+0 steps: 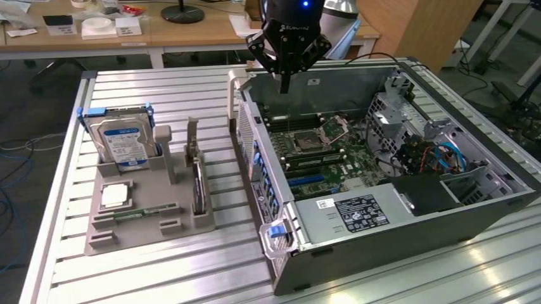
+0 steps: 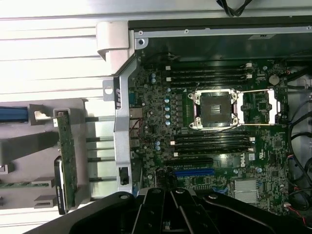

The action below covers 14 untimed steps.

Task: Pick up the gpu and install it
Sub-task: 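Reach for the gpu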

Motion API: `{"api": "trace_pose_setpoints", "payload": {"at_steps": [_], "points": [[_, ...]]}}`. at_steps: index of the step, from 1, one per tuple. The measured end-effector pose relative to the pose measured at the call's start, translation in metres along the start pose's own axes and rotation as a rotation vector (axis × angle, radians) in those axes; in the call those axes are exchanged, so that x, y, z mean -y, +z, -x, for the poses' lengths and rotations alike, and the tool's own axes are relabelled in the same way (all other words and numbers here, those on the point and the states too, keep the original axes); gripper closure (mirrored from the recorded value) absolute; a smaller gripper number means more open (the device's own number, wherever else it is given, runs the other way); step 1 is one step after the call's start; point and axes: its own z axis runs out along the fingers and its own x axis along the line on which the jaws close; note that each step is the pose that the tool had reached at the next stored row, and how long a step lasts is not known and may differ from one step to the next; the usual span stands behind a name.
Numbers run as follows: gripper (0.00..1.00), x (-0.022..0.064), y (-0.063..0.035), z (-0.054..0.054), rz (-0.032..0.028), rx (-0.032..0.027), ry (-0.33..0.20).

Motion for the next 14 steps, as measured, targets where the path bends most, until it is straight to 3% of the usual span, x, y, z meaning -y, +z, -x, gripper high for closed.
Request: {"api": "trace_pose_setpoints", "payload": {"at_steps": [14], "points": [[0.89,0.0005,0.0001,-0.0058,-0.0002,-0.0019,0.000]]}}
